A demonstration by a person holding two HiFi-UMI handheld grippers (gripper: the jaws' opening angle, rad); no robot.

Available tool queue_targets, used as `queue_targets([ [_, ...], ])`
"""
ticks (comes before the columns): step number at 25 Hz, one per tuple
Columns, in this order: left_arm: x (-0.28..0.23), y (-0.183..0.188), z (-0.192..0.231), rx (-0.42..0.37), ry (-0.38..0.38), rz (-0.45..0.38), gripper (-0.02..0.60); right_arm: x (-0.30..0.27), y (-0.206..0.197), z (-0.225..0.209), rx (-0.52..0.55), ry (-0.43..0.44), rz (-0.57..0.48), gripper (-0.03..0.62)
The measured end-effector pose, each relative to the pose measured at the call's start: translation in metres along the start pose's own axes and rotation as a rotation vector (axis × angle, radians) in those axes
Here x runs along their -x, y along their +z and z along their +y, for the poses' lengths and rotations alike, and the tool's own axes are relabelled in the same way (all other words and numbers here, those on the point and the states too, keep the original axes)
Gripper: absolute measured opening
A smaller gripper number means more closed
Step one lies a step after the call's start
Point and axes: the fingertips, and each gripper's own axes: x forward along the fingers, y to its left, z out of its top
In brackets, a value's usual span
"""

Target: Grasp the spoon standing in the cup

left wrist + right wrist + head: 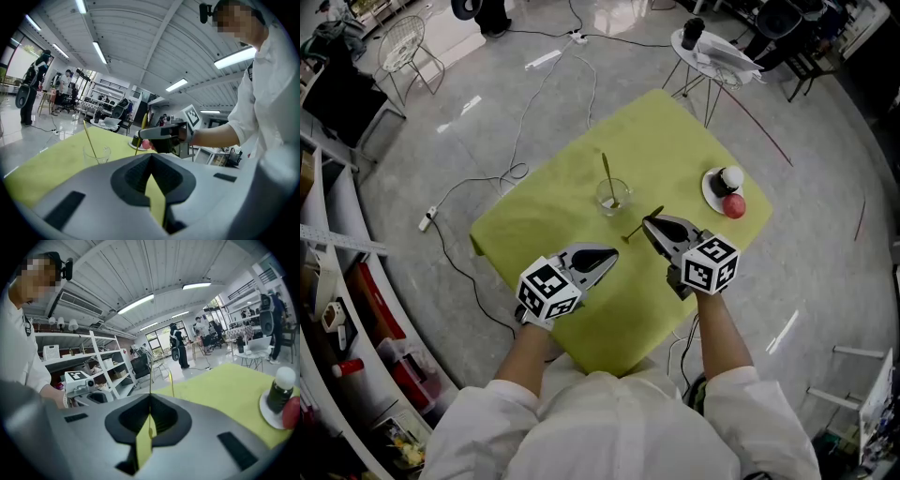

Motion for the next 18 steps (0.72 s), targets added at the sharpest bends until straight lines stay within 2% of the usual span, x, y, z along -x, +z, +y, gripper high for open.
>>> queue_targets([
  [5, 0.000, -0.005, -0.003, -0.001, -0.002, 0.011, 0.003, -0.002, -0.023, 0.005, 0.017, -0.017, 0.048, 0.008],
  [12, 0.006, -0.014, -0.002, 0.009, 0.001, 0.025, 0.003, -0.009, -0.042, 0.016, 0.205, -0.069, 0.149, 0.008],
  [16, 0.010, -0.016, 0.000, 0.013, 0.004, 0.027, 0.003, -0.015, -0.049, 0.020, 0.206, -0.060, 0.172, 0.008],
  [18, 0.011, -0.016, 0.001, 0.014, 0.007, 0.028, 0.003, -0.017, -0.051, 0.022, 0.163, -0.040, 0.167, 0.008],
])
